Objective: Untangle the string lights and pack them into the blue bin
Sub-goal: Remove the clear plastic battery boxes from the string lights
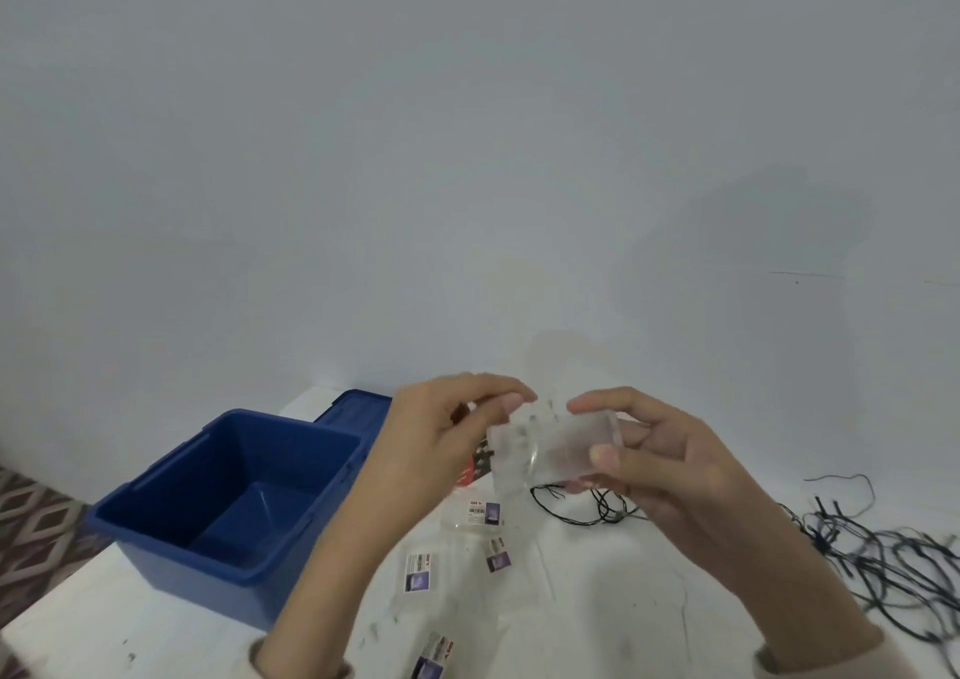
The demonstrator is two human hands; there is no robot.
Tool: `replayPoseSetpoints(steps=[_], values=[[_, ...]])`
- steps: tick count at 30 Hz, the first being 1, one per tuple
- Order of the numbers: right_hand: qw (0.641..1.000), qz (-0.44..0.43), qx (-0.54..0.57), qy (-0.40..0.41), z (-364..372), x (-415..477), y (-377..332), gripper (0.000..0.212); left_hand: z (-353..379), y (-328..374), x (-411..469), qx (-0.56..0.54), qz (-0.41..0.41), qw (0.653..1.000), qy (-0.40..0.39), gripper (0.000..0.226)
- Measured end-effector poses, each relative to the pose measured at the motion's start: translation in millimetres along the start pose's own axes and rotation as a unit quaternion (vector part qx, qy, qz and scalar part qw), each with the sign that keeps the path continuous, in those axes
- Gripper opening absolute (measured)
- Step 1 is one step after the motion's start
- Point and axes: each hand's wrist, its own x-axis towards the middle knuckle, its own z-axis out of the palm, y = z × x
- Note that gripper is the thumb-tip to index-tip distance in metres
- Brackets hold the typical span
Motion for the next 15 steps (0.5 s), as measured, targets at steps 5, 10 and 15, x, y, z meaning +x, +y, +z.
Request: replayPoseSetpoints(steps=[5,10,15], values=[[0.976,-0.039,0.182,0.113,8.0,7.6,5.3,0.049,22.0,-6.5,-16.8,-0.105,-0.057,0.991,-0.063,0.023],[0.959,-0.097,0.086,0.251,11.3,10.6,-6.0,0.034,30.0,-8.4,-31.7,-0.089,-0.099,0.988,-0.073,0.026],[0.938,-0.137,-0.097,0.304,14.1,9.7,-0.1,0.027,23.2,4.0,-38.5,0.163,0.011,0.985,-0.056,0.021]])
